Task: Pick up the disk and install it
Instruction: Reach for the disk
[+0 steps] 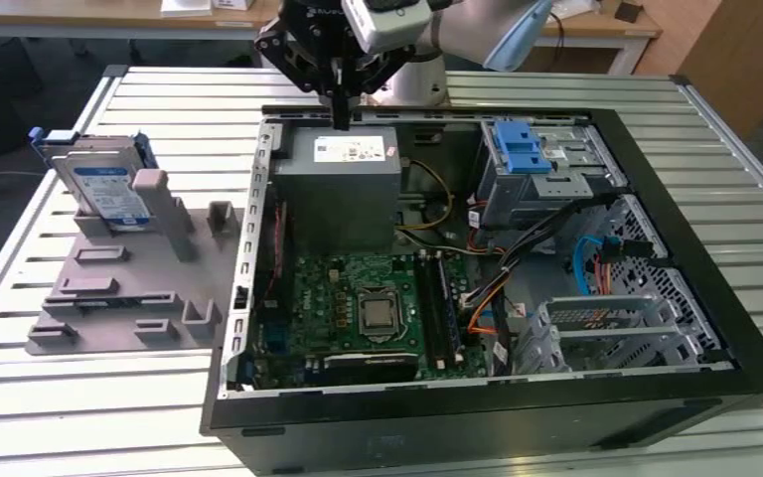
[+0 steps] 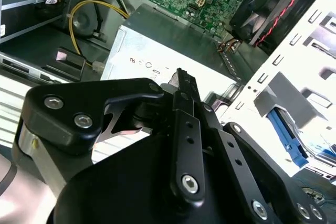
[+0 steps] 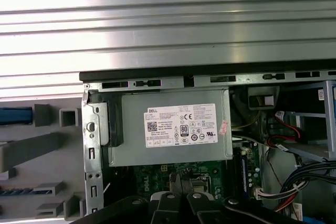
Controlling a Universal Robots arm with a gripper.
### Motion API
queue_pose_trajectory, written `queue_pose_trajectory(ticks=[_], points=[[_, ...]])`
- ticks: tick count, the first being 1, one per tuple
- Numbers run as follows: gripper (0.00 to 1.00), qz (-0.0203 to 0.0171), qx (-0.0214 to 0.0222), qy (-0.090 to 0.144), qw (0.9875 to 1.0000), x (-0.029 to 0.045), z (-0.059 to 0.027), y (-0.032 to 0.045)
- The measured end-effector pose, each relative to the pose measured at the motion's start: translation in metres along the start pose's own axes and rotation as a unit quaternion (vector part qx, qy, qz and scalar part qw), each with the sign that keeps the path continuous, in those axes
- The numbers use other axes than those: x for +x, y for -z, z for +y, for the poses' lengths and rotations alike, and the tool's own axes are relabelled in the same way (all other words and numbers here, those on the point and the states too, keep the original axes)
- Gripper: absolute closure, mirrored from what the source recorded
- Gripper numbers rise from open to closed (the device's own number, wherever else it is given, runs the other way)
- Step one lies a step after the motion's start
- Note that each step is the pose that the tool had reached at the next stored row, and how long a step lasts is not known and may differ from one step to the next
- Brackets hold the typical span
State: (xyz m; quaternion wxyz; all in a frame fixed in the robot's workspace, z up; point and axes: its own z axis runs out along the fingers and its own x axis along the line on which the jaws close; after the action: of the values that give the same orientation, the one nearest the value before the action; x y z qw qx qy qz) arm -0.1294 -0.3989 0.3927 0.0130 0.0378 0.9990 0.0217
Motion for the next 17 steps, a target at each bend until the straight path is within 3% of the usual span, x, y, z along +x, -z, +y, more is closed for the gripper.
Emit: queue_pose_trajectory(ticks=[17], points=[[0.89, 0.0, 0.0, 0.0, 1.0, 0.0203, -0.0015, -0.0006]])
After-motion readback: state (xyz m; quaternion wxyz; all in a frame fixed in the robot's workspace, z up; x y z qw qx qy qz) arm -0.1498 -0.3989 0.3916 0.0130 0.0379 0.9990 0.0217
